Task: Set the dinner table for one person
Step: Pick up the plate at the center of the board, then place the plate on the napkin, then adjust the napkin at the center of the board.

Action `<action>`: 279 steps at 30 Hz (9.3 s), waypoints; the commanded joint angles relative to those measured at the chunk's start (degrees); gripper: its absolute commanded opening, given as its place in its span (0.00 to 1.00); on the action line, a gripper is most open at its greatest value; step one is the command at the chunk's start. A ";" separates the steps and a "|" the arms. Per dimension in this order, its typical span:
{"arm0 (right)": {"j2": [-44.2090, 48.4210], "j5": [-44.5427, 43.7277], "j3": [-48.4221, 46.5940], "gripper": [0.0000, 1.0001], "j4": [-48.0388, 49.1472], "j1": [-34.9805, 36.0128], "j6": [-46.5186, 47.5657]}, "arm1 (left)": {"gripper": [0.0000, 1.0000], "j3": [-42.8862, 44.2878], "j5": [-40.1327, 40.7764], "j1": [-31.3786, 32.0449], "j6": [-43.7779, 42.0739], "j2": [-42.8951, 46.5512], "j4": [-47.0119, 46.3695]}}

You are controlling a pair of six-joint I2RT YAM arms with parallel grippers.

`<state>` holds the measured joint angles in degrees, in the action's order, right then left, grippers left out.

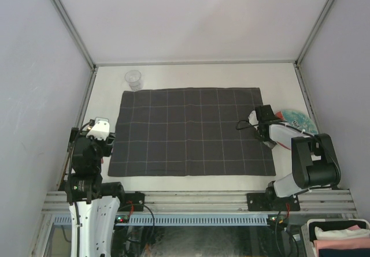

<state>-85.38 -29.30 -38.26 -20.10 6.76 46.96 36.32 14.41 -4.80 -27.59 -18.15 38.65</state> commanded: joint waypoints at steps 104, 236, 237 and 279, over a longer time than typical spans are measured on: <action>-18.96 14.89 -52.07 0.00 -16.16 47.66 -10.70 | 1.00 3.26 2.91 -0.57 0.86 1.82 2.17; -22.82 44.97 -30.24 1.00 -40.11 4.67 20.96 | 1.00 -2.12 2.96 -0.57 -6.72 5.36 3.20; -22.14 44.95 -29.22 1.00 -40.13 4.66 20.98 | 1.00 -2.13 2.78 -0.61 -6.88 5.40 3.03; -20.26 43.29 -24.66 1.00 -38.37 3.96 20.91 | 1.00 -2.17 -3.87 -0.57 -10.54 1.06 -0.82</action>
<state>-101.75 16.19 -63.99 -56.80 12.19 67.16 32.60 9.50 -4.91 -38.15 -17.89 37.71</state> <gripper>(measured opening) 0.995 0.998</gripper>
